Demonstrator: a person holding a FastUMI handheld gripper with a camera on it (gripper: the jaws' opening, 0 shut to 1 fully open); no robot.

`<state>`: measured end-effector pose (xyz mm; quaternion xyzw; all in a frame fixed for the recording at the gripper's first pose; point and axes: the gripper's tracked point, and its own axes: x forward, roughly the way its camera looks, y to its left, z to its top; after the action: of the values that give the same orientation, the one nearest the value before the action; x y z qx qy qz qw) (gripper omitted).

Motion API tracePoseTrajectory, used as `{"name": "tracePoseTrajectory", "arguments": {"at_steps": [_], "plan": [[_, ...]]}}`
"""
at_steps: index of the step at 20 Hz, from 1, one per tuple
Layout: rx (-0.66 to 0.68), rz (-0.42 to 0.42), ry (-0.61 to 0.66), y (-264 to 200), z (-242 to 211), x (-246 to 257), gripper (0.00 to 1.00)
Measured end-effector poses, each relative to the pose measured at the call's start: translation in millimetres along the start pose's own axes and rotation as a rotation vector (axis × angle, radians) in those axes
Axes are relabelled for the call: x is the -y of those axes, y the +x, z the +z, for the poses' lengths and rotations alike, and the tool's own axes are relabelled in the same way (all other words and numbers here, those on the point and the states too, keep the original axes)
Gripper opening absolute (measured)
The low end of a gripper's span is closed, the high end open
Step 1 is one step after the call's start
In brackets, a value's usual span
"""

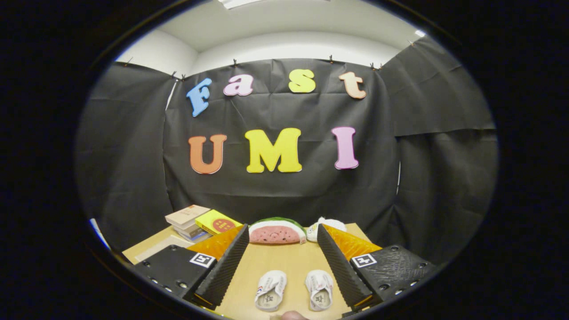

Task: Open the storage box then place both shoes into the box .Put the left shoe in first, then the right shoe, with the right side of both shoes facing outward in a uniform manner.

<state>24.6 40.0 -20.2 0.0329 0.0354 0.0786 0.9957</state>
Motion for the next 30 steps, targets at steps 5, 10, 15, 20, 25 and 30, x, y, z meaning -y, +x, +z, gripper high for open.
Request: {"name": "tracePoseTrajectory", "arguments": {"at_steps": [5, 10, 15, 20, 25, 30], "plan": [[-0.092, 0.133, 0.016, 10, -39, -52, 0.96], [-0.212, 0.271, 0.079, 17, -92, -108, 0.96], [-0.378, 0.362, 0.213, 27, -149, -146, 0.95], [-0.497, 0.417, 0.284, 33, -192, -178, 0.95], [-0.595, 0.425, 0.398, 39, -226, -196, 0.95], [-0.696, 0.424, 0.551, 40, -253, -204, 0.96]]}}
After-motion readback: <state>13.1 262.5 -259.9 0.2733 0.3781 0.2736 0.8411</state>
